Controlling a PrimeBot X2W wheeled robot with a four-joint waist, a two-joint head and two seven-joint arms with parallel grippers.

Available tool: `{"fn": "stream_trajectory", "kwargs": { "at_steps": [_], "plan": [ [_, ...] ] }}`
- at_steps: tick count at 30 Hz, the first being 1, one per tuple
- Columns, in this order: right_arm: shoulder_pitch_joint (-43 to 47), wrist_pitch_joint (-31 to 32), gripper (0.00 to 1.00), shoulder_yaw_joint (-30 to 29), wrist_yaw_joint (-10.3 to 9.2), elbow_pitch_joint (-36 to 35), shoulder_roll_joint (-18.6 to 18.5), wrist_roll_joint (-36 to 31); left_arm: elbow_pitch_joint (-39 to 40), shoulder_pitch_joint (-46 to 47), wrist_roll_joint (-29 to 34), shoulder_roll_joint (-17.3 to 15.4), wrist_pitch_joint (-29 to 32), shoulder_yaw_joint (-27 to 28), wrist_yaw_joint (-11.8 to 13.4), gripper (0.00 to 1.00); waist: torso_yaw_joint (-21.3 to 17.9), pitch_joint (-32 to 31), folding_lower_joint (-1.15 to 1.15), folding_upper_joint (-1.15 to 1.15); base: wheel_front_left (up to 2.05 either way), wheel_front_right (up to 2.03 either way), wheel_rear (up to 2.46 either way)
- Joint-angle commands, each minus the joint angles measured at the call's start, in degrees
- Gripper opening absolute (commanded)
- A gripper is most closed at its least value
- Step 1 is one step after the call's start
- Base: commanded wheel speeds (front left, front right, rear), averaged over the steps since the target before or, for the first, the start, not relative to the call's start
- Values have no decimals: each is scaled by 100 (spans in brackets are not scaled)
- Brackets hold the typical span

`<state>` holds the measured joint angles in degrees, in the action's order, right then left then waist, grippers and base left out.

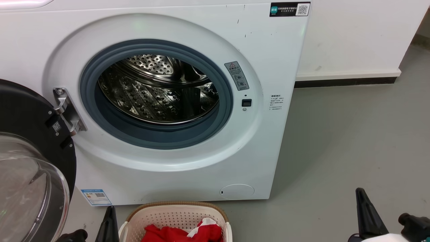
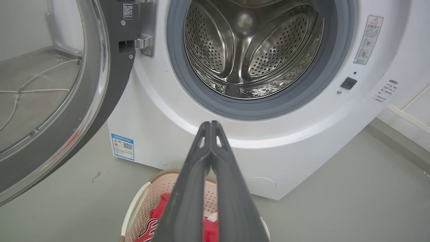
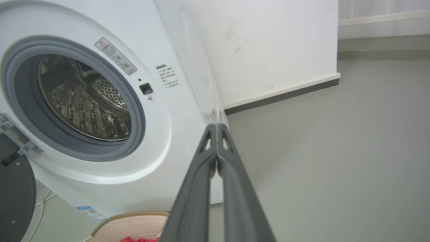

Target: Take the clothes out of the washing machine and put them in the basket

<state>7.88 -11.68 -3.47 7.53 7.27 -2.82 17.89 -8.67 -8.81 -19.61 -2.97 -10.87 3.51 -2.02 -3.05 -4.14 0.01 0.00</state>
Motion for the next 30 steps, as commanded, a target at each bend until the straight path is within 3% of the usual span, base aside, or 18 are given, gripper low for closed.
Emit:
{"fn": "stream_trajectory", "kwargs": {
  "at_steps": [1,4,30],
  "plan": [
    [-231,48,0,-14,-1,-54,-36,301,59,181,-281,-12,51,18,-26,0,5,6,0,0,0,0,0],
    [-321,167,0,-23,-1,-1,-45,833,28,272,-792,-11,165,30,-63,0,18,26,0,0,0,0,0],
    [-742,742,0,-83,-2,242,-70,3315,-172,749,-3189,-4,745,133,-252,0,94,134,0,0,0,0,0]
  ]
}}
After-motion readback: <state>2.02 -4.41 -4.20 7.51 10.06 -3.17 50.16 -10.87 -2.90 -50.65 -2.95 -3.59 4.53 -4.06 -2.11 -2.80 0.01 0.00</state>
